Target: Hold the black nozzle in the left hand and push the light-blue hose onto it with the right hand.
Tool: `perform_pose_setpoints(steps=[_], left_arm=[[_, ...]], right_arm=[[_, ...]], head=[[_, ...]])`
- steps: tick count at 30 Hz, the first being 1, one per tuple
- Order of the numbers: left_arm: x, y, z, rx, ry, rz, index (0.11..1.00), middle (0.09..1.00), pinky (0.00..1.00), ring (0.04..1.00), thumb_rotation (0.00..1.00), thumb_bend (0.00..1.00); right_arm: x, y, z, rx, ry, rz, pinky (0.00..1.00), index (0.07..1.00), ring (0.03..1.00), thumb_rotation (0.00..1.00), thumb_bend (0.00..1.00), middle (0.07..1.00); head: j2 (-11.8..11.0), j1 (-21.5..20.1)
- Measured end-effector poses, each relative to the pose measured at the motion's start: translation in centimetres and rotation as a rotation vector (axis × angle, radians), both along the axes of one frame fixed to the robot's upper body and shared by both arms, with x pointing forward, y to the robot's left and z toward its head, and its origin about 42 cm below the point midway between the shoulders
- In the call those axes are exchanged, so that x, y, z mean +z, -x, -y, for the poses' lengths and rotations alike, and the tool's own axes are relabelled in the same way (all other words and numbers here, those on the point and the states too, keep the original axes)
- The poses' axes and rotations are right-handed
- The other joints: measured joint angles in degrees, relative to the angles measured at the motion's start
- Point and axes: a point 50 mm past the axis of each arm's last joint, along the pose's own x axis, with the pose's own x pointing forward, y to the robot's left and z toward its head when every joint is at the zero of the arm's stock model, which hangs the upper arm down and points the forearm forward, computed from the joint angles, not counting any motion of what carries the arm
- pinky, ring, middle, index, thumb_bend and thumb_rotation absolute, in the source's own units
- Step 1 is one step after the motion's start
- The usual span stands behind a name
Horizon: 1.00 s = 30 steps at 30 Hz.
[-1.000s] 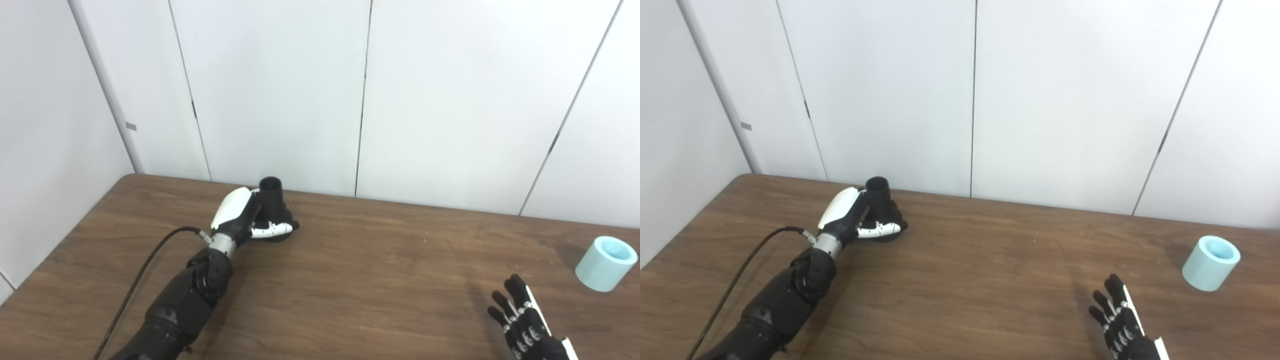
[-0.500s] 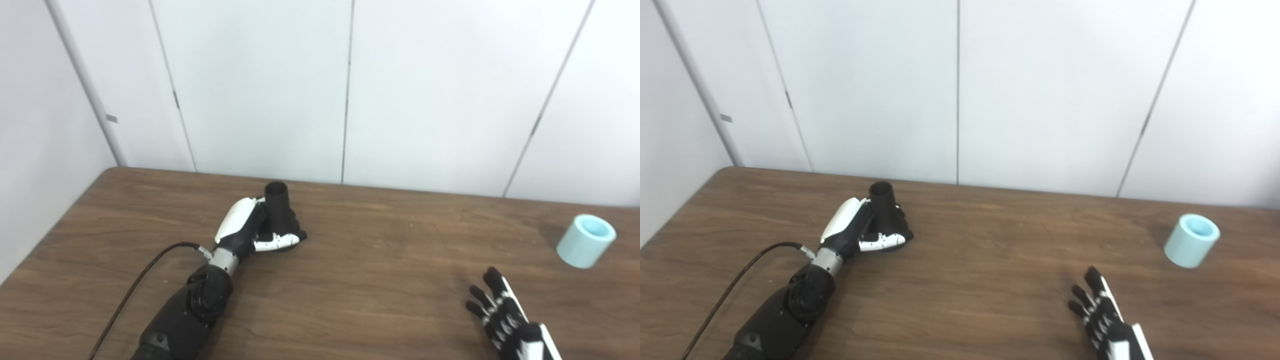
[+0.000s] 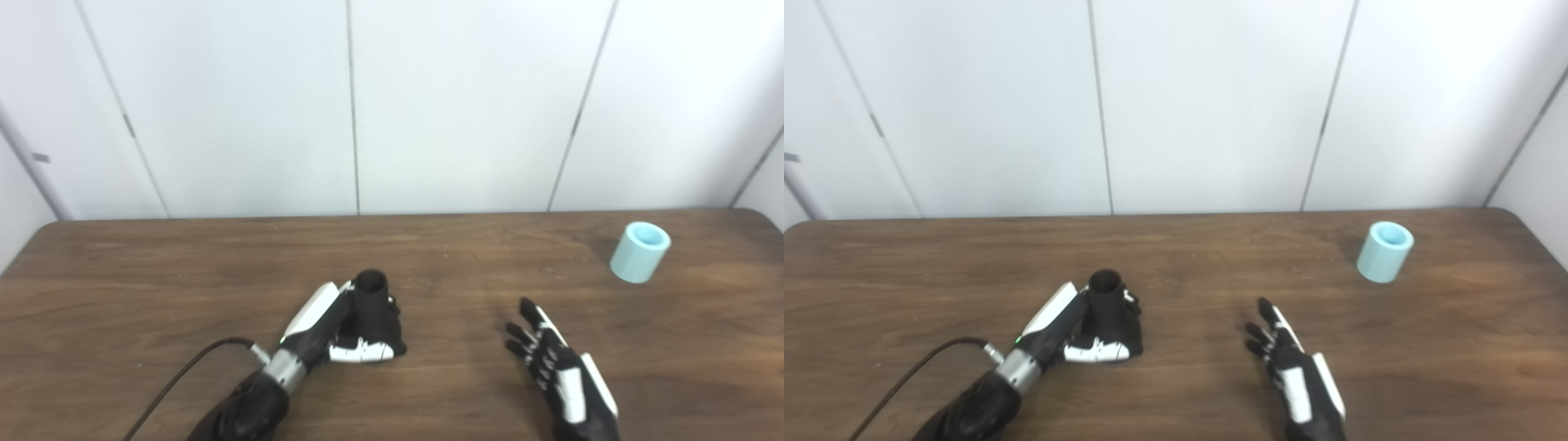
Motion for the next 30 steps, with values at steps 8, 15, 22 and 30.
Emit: perform_pose_setpoints(steps=[8,15,22,30], left_arm=[[-0.3,0.8,0.5,-0.073,-0.042,0.019,0.461,0.738,0.98,0.89,0.44,0.55],[-0.4,0.7,1.0,-0.104,-0.066,0.03,0.486,0.737,0.97,0.884,0.43,0.55],[-0.8,0.6,1.3,-0.094,-0.09,0.055,0.501,0.738,0.96,0.882,0.43,0.55],[-0.7,0.4,2.0,-0.098,-0.092,0.061,0.521,0.735,0.95,0.881,0.43,0.55]], right_arm=[[0.2,-0.2,-1.7,-0.015,0.0,-0.013,0.84,0.942,0.886,1.0,0.74,0.951],[1.0,-0.1,-0.9,-0.035,0.002,-0.016,0.82,0.923,0.865,0.94,0.7,0.916],[5.8,-1.2,1.9,-0.138,0.179,0.086,0.65,0.778,0.723,0.48,0.67,0.755],[12.7,-5.7,6.0,-0.184,0.671,0.321,0.72,0.794,0.776,0.45,0.79,0.807]], head=[[-0.26,-1.94],[-0.26,-0.71],[-0.7,0.17],[-1.05,0.7]])
